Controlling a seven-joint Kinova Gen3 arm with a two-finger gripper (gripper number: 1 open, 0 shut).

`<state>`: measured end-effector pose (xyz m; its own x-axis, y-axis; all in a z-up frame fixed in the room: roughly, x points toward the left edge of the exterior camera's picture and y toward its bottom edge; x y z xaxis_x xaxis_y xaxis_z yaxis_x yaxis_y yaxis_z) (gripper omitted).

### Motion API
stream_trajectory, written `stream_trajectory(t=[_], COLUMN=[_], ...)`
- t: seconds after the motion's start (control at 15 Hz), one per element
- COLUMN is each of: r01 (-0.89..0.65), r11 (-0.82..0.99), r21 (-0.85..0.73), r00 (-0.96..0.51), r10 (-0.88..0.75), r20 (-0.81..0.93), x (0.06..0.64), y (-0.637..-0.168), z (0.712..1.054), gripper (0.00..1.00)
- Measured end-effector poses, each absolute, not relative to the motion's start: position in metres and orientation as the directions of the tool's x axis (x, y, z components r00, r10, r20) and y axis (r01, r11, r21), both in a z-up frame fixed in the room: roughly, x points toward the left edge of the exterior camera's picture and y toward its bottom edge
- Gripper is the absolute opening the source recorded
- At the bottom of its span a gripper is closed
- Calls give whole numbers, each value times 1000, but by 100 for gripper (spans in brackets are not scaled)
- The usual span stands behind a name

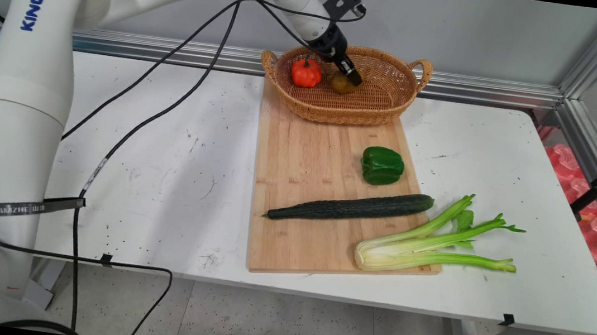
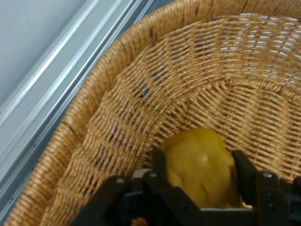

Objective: Place the picked object on the cutting board

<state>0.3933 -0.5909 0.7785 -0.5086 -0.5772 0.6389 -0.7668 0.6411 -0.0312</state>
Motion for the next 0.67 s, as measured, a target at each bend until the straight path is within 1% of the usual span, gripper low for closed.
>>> stream_trajectory(t=[0.27,0.67], r01=[-760,-726], r11=[649,683], r21=[-37,-80], r00=[-515,-554], r10=[-565,-512], r20=[644,656], x=[385,355], y=[-586,-568], z=[791,835], gripper=[0,0])
